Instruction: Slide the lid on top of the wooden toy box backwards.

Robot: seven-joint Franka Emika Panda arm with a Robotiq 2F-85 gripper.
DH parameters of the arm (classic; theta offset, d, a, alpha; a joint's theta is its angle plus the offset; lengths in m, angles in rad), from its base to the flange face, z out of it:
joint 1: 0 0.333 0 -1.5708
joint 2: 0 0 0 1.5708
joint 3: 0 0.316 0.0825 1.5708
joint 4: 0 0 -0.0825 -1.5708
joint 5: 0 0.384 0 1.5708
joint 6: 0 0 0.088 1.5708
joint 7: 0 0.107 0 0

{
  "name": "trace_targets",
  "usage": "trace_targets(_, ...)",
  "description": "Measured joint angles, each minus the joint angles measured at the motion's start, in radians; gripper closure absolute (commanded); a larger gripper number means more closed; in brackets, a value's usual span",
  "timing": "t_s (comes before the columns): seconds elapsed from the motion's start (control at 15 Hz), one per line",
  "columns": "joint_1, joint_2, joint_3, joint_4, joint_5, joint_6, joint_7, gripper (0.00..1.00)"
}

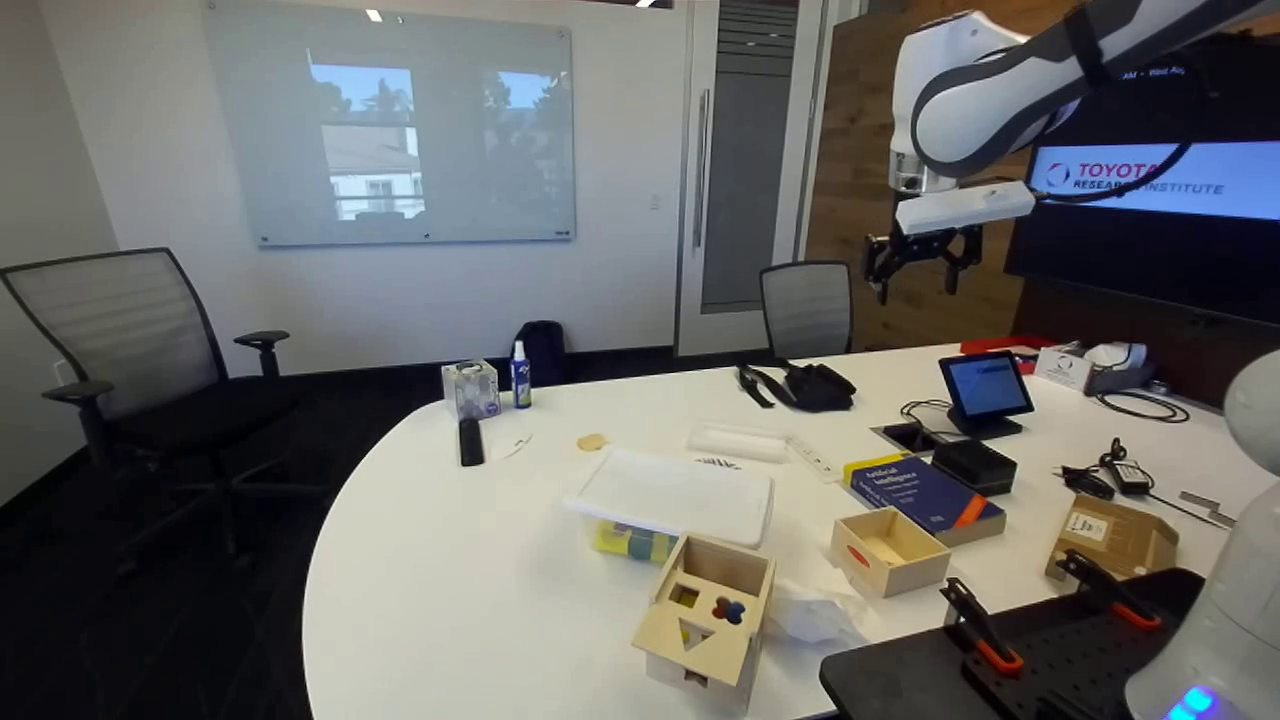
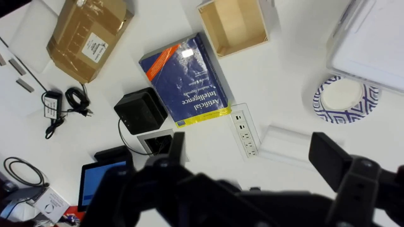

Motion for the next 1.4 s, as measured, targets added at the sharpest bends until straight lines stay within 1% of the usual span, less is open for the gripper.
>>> trace_targets(0.13, 0.036, 0.007, 0.034, -0.045, 0.025, 0.041, 0.116, 0.0)
trace_targets(0.27, 0.074, 0.023, 0.084, -0.089, 0.037, 0.087, 0.245, 0.0)
trace_targets(0.47, 0.123, 0.079, 0.163, -0.129, 0.036, 0.161, 0.431, 0.0)
trace_targets(0.67, 0.151, 0.18, 0.231, -0.125, -0.005, 0.234, 0.584, 0.0)
trace_targets(0.8, 0.165, 0.273, 0.256, -0.103, -0.066, 0.272, 0.67, 0.0)
trace_targets(0.93, 0.186, 0.381, 0.253, -0.06, -0.136, 0.283, 0.736, 0.0)
trace_targets(1.07, 0.223, 0.497, 0.226, -0.002, -0.2, 0.283, 0.781, 0.0)
trace_targets(1.2, 0.286, 0.616, 0.174, 0.065, -0.233, 0.283, 0.797, 0.0)
trace_targets(1.4, 0.402, 0.78, 0.088, 0.174, -0.234, 0.282, 0.797, 0.0)
